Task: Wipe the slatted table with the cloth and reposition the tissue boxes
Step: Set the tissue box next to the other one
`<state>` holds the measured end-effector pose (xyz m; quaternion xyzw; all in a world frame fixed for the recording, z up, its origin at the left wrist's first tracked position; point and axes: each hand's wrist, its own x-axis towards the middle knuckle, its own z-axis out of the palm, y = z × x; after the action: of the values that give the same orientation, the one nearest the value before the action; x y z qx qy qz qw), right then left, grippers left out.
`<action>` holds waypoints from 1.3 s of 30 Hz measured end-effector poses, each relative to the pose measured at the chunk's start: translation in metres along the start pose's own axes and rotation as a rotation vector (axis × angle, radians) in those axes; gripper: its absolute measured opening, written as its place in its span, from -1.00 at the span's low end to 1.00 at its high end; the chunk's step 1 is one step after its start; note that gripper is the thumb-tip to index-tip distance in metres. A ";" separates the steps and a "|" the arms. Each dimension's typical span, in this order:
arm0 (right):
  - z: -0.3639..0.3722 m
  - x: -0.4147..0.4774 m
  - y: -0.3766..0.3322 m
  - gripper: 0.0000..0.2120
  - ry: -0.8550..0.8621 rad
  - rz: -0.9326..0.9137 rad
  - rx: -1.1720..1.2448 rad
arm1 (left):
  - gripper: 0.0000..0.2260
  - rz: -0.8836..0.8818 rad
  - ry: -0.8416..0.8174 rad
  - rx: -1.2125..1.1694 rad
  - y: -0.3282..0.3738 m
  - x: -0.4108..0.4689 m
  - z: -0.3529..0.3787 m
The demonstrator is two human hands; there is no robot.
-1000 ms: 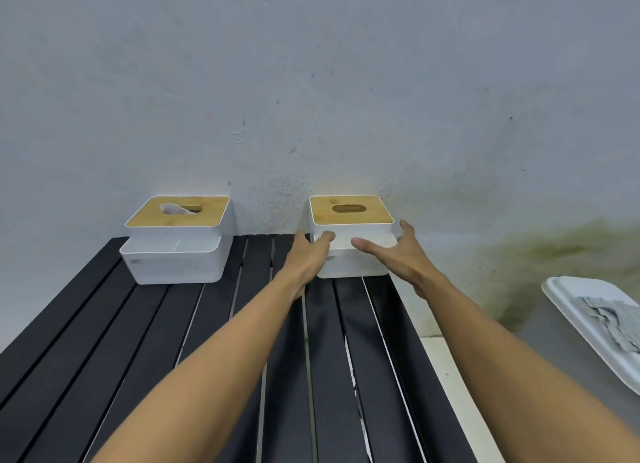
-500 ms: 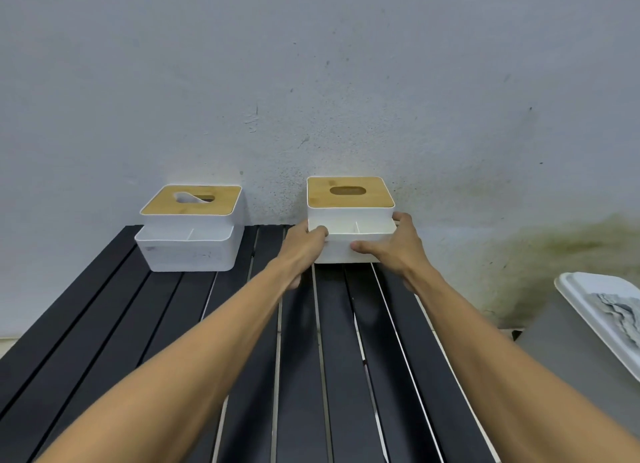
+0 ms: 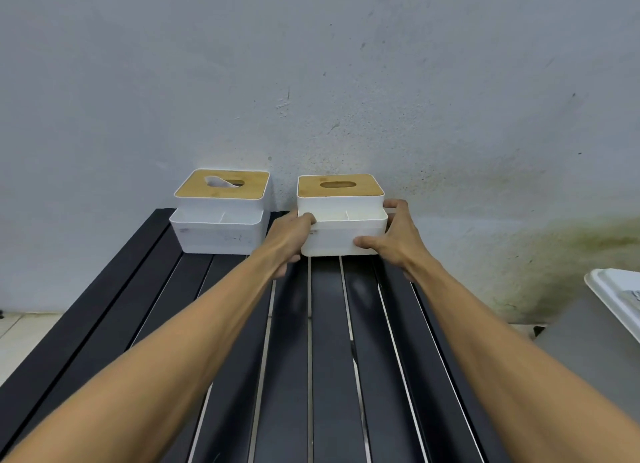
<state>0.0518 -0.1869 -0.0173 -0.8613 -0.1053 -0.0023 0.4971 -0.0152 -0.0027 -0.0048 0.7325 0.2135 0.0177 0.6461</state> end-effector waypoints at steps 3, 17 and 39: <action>0.002 0.000 0.003 -0.17 -0.007 0.005 0.003 | -0.88 0.024 0.011 0.004 -0.002 0.004 0.000; 0.006 0.007 0.004 -0.23 -0.058 0.011 -0.042 | -0.74 0.083 0.016 0.071 -0.011 0.016 -0.002; 0.010 0.000 0.000 -0.11 -0.057 0.042 -0.063 | -0.59 0.161 0.047 0.106 -0.019 0.015 0.002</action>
<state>0.0509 -0.1783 -0.0219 -0.8783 -0.1013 0.0290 0.4664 -0.0065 0.0020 -0.0269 0.7797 0.1696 0.0757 0.5979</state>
